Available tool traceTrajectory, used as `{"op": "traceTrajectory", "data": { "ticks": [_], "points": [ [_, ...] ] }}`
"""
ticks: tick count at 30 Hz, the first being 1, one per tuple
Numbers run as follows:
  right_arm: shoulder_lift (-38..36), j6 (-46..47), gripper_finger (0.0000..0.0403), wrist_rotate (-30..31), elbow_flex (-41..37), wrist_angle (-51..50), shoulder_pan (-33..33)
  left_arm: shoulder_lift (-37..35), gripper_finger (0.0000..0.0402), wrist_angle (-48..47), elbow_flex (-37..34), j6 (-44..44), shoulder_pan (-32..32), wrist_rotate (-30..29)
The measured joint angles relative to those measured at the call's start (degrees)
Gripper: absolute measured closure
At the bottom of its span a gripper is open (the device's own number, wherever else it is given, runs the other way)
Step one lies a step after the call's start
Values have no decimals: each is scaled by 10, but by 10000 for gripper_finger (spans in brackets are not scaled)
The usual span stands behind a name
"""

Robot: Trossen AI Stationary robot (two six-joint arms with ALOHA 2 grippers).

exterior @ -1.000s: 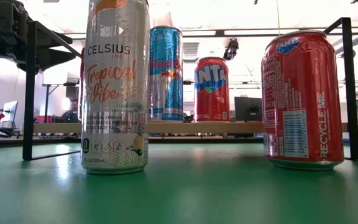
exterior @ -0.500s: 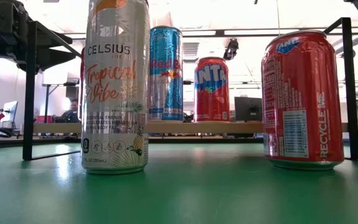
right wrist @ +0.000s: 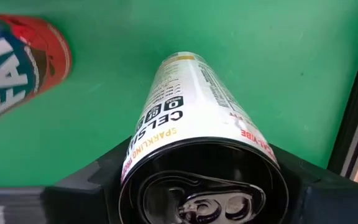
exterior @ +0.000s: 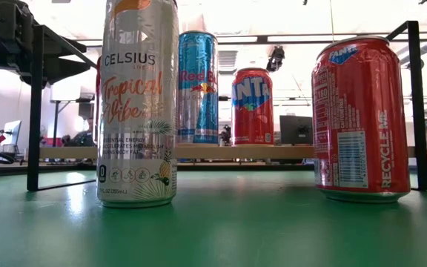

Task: Place canned beverage on shelf
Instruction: Put the right white soda can on the shelf

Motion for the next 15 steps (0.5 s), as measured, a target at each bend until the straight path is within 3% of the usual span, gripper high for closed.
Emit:
{"op": "traceTrajectory", "data": {
  "ticks": [7, 15],
  "points": [
    [1, 26, 161, 0, 9, 54, 8, 0, 61, 0, 0, 0, 0, 0],
    [22, -39, 161, 7, 73, 5, 2, 0, 61, 0, 0, 0, 0, 0]
  ]
}}
